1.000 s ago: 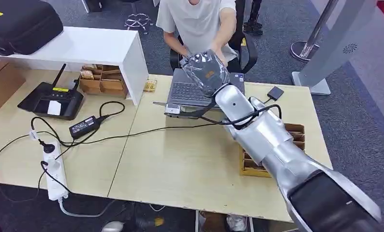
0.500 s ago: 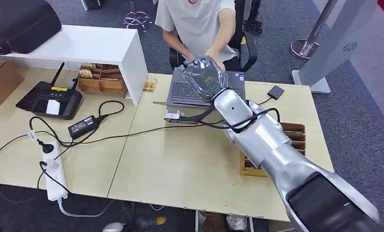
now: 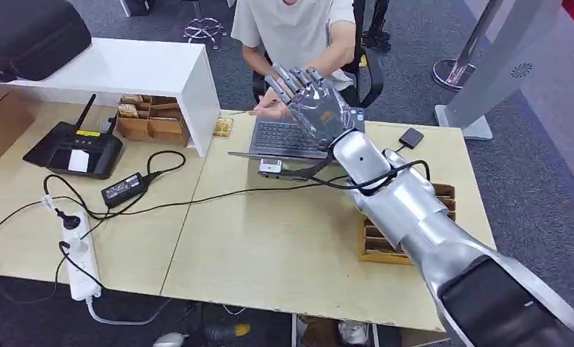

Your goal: Pass the card to the sensor for recognition and then transmit it.

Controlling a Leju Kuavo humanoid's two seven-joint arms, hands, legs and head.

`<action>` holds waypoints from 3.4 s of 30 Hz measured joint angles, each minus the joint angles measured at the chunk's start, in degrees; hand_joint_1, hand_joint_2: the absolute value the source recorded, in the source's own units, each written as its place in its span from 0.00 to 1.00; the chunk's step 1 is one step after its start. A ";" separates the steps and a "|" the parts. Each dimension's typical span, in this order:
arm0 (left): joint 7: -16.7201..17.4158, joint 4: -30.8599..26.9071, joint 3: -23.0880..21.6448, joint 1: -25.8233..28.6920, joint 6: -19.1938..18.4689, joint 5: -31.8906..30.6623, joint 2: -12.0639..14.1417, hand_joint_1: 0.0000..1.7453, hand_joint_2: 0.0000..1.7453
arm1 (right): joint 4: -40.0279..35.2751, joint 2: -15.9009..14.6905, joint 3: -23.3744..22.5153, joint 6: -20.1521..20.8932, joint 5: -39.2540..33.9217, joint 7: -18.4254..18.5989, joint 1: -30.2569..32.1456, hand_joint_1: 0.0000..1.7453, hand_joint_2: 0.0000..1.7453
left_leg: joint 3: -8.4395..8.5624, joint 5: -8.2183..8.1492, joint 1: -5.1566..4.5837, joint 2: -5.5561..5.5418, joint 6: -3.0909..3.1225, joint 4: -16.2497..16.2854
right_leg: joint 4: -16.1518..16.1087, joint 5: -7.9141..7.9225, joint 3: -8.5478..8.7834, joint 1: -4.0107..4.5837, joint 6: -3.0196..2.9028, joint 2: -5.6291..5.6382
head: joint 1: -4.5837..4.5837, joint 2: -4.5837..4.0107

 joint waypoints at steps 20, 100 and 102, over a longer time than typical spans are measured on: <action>-2.36 0.28 -0.11 0.65 -1.16 3.65 0.90 0.00 1.00 | 4.29 -11.81 -3.89 -0.90 -1.99 -0.79 -6.82 0.00 1.00 | 0.01 0.00 0.03 0.23 0.00 0.04 | 0.03 0.10 -0.06 0.02 0.08 0.24 | 0.02 0.00; -11.13 0.17 -0.87 6.39 -3.67 10.56 6.89 0.00 1.00 | -53.83 -28.51 -35.14 -7.56 -8.26 -19.88 58.89 0.00 1.00 | 0.33 -0.19 0.08 0.79 -0.20 -0.17 | 0.10 0.03 -0.01 0.22 -0.25 0.67 | 0.00 0.00; -11.17 0.18 -0.87 6.44 -3.65 10.51 6.89 0.00 1.00 | -52.45 -29.90 -33.09 -7.37 -8.61 -18.05 57.99 0.00 1.00 | 0.34 -0.19 0.08 0.78 -0.20 -0.17 | 0.09 0.03 0.00 0.22 -0.25 0.67 | 0.02 0.00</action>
